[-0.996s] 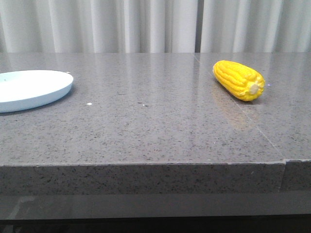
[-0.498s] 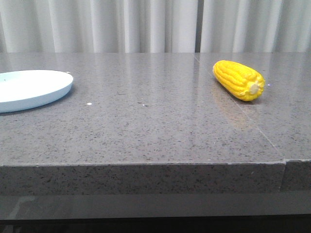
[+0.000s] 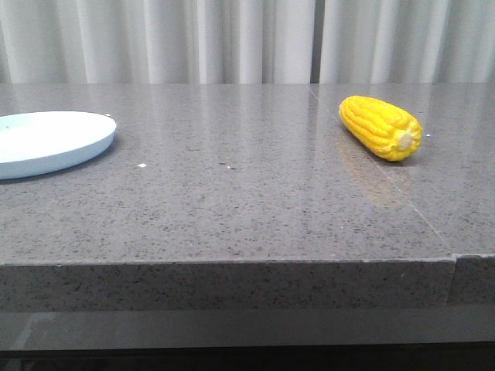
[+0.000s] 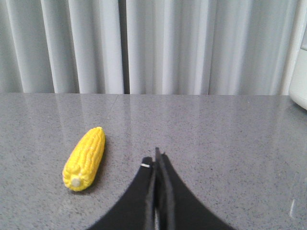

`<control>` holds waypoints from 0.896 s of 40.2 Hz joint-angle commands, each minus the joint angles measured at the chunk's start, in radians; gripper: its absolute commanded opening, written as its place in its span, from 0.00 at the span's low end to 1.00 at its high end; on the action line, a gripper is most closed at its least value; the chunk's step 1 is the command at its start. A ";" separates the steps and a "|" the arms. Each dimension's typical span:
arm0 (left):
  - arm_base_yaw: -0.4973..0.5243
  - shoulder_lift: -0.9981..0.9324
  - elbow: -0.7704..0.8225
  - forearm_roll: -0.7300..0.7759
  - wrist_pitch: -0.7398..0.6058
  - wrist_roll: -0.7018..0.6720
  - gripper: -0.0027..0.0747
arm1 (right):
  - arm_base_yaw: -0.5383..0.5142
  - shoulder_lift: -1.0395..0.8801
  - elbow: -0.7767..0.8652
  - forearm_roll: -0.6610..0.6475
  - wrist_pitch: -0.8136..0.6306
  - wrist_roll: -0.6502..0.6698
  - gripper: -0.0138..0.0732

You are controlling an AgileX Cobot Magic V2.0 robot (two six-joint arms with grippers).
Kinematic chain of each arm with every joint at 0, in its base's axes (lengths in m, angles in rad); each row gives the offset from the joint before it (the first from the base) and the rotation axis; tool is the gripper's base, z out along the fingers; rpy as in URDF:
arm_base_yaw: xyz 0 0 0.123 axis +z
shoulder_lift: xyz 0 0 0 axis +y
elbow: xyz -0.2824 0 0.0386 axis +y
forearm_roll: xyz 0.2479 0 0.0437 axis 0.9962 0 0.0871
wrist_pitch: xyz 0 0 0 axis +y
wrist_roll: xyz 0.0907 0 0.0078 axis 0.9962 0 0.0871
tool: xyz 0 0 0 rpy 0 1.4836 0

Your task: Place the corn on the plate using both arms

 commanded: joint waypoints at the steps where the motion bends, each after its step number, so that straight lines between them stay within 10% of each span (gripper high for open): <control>1: 0.000 0.106 -0.120 0.012 0.061 0.005 0.01 | -0.006 0.115 -0.105 0.021 -0.040 0.023 0.09; 13: 0.000 0.204 -0.173 0.015 0.045 0.005 0.03 | -0.006 0.265 -0.182 0.023 -0.058 0.018 0.14; 26: 0.000 0.204 -0.173 0.015 0.045 0.005 0.83 | -0.006 0.265 -0.182 0.023 -0.057 0.018 0.79; 36: 0.000 0.204 -0.171 0.015 -0.011 0.005 0.86 | -0.006 0.265 -0.181 0.023 -0.055 0.018 0.79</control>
